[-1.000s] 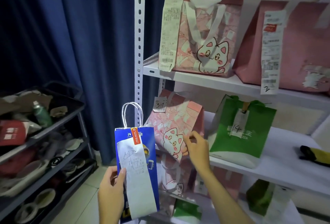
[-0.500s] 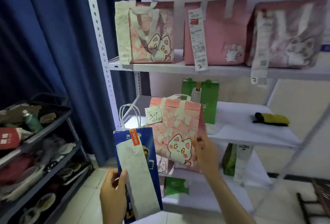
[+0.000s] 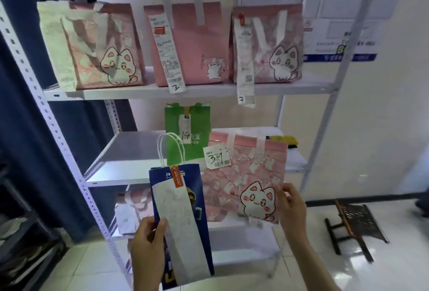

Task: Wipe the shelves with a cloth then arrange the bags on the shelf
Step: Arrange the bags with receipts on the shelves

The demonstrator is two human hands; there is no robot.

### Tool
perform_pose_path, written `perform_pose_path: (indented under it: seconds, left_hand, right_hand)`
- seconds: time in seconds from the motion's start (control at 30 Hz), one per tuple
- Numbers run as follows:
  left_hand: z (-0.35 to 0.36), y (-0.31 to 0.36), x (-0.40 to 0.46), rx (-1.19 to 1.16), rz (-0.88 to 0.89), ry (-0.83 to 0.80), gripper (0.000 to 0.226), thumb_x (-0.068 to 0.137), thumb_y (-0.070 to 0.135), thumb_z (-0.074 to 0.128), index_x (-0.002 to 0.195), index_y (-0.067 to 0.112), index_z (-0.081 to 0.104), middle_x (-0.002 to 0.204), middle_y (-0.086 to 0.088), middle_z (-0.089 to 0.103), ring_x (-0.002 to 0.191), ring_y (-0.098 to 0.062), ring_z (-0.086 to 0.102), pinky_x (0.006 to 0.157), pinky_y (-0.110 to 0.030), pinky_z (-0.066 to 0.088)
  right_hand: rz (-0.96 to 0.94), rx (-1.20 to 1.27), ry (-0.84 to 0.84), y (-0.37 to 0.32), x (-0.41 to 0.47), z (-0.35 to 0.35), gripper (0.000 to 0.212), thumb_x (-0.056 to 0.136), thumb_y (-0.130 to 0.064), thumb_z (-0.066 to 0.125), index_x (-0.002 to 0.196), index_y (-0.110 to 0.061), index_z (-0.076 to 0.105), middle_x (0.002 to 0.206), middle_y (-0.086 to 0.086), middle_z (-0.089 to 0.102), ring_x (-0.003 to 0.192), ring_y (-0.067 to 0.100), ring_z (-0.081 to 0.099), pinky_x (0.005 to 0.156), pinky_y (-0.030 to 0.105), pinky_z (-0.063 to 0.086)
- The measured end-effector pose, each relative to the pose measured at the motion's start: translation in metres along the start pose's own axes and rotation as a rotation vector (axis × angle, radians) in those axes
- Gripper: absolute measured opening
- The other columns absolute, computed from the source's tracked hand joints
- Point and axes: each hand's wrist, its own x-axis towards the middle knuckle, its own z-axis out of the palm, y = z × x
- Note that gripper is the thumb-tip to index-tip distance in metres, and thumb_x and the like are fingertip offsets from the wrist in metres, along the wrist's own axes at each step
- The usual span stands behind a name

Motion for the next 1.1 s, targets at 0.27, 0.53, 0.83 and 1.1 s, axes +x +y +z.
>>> perform_pose_path:
  seconds: [0.27, 0.53, 0.83, 1.1]
  left_hand:
    - [0.066, 0.016, 0.05, -0.021, -0.001, -0.04, 0.013, 0.098, 0.028, 0.06, 0.086, 0.027, 0.055, 0.089, 0.014, 0.063, 0.088, -0.026, 0.061, 0.076, -0.033, 0.045]
    - [0.114, 0.027, 0.096, 0.005, 0.024, -0.053, 0.016, 0.099, 0.026, 0.06, 0.091, 0.013, 0.06, 0.088, 0.001, 0.07, 0.082, -0.022, 0.066, 0.07, -0.034, 0.054]
    - [0.148, 0.039, 0.101, 0.069, 0.031, -0.001, 0.014, 0.099, 0.023, 0.059, 0.086, 0.02, 0.057, 0.09, 0.009, 0.067, 0.083, -0.018, 0.064, 0.064, -0.026, 0.047]
    - [0.157, 0.046, 0.072, 0.084, -0.011, 0.088, 0.008, 0.098, 0.028, 0.059, 0.091, 0.025, 0.057, 0.099, 0.001, 0.069, 0.091, -0.028, 0.066, 0.083, -0.047, 0.058]
  right_hand:
    - [-0.054, 0.028, -0.026, 0.02, 0.094, -0.01, 0.015, 0.101, -0.022, 0.061, 0.088, -0.015, 0.066, 0.078, 0.002, 0.073, 0.065, 0.012, 0.073, 0.047, 0.029, 0.058]
    - [-0.049, 0.002, -0.057, 0.042, 0.184, 0.012, 0.014, 0.102, -0.025, 0.06, 0.091, -0.02, 0.068, 0.086, 0.004, 0.075, 0.075, 0.023, 0.075, 0.059, 0.052, 0.063]
    - [-0.026, 0.049, -0.118, 0.059, 0.239, 0.048, 0.016, 0.103, -0.025, 0.059, 0.09, -0.019, 0.067, 0.083, 0.001, 0.073, 0.075, 0.022, 0.071, 0.06, 0.042, 0.06]
    - [-0.015, -0.026, -0.1, 0.073, 0.257, 0.057, 0.02, 0.102, -0.04, 0.057, 0.095, -0.026, 0.07, 0.083, -0.005, 0.074, 0.076, 0.016, 0.069, 0.064, 0.04, 0.057]
